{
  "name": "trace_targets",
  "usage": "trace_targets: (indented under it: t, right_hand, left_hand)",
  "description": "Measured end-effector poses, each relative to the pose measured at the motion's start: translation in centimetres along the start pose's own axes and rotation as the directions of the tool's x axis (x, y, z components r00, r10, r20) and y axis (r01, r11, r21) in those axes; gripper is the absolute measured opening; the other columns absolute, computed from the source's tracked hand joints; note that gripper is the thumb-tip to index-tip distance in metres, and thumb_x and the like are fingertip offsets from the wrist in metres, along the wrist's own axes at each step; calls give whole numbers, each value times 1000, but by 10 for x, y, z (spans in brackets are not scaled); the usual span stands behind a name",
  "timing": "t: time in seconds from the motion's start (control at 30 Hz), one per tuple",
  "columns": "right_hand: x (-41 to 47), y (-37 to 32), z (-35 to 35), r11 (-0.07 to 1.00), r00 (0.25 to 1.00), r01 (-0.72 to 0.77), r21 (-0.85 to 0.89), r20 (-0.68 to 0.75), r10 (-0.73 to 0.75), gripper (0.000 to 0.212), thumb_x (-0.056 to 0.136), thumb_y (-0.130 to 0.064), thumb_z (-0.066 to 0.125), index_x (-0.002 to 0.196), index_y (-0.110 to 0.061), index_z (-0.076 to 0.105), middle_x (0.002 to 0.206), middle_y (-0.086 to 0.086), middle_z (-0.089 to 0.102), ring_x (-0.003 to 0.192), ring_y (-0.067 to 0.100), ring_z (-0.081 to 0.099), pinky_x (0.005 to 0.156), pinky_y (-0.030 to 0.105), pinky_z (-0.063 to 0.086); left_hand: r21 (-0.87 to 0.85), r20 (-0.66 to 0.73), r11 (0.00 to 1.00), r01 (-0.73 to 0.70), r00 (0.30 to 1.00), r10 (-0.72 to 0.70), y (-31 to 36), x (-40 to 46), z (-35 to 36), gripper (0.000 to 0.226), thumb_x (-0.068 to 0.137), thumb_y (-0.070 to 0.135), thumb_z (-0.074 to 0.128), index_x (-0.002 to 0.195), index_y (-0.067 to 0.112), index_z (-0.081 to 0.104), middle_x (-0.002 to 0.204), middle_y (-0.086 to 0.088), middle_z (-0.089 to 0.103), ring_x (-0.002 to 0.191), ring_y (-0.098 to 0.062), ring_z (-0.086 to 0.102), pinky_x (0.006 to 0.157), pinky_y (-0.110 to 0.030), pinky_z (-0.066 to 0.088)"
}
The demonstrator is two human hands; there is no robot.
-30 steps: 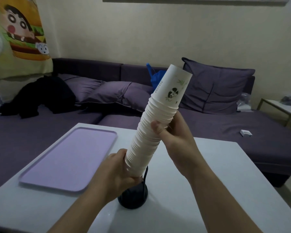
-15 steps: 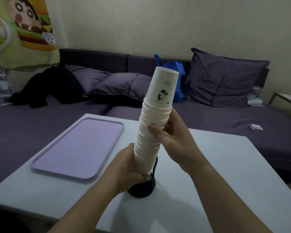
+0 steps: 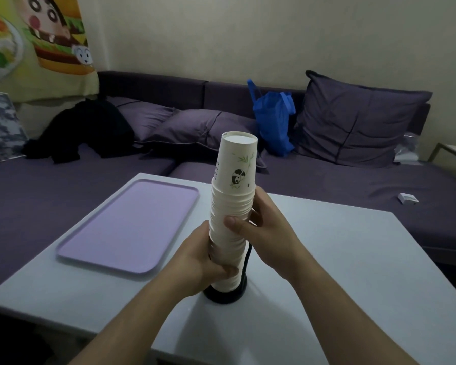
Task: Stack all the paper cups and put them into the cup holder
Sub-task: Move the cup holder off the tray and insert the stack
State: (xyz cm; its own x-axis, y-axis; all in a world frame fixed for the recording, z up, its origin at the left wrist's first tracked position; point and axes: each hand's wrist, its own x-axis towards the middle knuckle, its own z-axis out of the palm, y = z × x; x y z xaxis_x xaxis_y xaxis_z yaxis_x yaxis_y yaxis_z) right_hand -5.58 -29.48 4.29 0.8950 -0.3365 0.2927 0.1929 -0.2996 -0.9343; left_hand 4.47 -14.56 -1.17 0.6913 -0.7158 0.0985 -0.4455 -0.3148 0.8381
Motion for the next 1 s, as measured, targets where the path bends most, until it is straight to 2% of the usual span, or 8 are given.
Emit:
trace_targets:
  t: [0.3,0.5,0.63,0.7,0.77,0.87,0.93,1.0]
  right_hand:
    - [-3,10,-1,999,999,-23,-33,35,24,67,93,-16,81,150,-29,49,143,-10,65,135,13,61,114,46,51]
    - [-15,39,-26,930,950,-226,-289,147,276,101,68,-26,88,155,-37,37,155,-16,51,149,4,41,126,39,35]
    - [-35,72,-16,781,915,-202,-591,171,366,96,68,-35,91,151,-39,41,148,-20,54,138,5,53,113,33,47]
    - [-41,81,-3,778,928,-156,-608,179,326,76,71,-28,85,139,-42,53,133,-24,64,124,-1,62,103,26,54]
    - [-41,90,8,785,948,-139,-603,147,281,63,71,-26,81,127,-42,59,119,-23,70,111,-2,68,94,28,59]
    - [-40,97,12,805,959,-184,-564,78,274,66,69,-28,88,127,-41,58,112,-23,70,98,-7,68,84,22,60]
    - [-42,98,11,813,958,-203,-545,62,280,70,71,-22,90,130,-40,56,106,-27,68,91,-17,63,76,10,54]
    - [-44,98,11,810,963,-194,-553,49,265,70,71,-21,89,130,-40,57,103,-29,69,88,-19,61,75,10,52]
  left_hand:
    - [-19,32,998,67,997,-67,-2,-3,0,82,67,30,89,133,40,43,114,10,67,100,-14,67,86,-42,64]
    - [17,142,986,165,976,-166,-22,-16,-7,103,65,29,94,144,42,30,133,21,55,122,-1,58,93,-24,57]
    - [170,178,971,167,964,-197,-35,-26,-3,95,65,30,88,144,39,37,129,24,59,113,-3,64,95,-32,59]
    - [213,158,967,140,972,-176,-37,-29,1,91,63,37,82,143,38,39,128,23,62,111,-5,64,94,-32,57]
    - [215,119,967,136,979,-164,-37,-30,7,84,61,41,79,137,34,44,116,19,65,99,-3,63,80,-24,55]
    - [206,58,966,158,983,-173,-41,-29,13,70,66,28,84,126,28,49,100,13,63,84,-1,61,58,-14,45]
    - [187,24,966,179,982,-186,-45,-27,16,65,64,27,87,118,30,51,99,11,65,81,-4,64,55,-15,45]
    - [174,6,969,178,983,-181,-50,-26,17,64,61,27,87,115,31,52,100,11,68,82,-5,66,59,-22,53]
